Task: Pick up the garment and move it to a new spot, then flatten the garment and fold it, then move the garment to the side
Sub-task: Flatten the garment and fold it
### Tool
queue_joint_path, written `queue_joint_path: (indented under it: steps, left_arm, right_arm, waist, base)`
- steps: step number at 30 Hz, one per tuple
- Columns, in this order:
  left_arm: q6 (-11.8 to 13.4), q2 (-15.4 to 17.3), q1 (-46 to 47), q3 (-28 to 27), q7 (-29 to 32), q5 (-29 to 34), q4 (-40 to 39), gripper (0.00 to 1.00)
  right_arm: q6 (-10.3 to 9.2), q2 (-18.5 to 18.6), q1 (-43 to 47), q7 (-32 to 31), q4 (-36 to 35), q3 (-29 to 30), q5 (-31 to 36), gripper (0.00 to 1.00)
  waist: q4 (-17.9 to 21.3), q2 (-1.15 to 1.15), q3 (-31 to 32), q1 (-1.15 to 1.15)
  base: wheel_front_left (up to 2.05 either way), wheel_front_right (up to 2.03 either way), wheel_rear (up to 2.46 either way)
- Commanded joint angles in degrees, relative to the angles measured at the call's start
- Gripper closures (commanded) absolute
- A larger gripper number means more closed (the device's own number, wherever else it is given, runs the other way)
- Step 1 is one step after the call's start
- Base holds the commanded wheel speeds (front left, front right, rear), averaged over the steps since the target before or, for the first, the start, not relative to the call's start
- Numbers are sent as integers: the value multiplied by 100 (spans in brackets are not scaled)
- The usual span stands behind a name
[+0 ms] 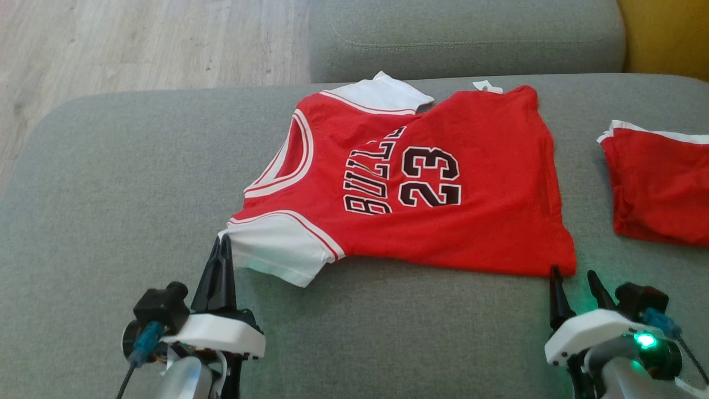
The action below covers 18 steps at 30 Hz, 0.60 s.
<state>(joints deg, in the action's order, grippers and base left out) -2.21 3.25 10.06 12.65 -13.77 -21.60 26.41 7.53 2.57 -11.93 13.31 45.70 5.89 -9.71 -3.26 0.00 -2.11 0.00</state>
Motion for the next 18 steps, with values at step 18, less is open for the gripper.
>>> queue_joint_path:
  steps: [18]
  left_arm:
    - [-58,25,150,-35,-106,3,-256,100]
  right_arm:
    - [-4,31,-1531,-31,2401,225,553,25]
  waist:
    - [-125,0,-93,0]
  base:
    - [0,0,0]
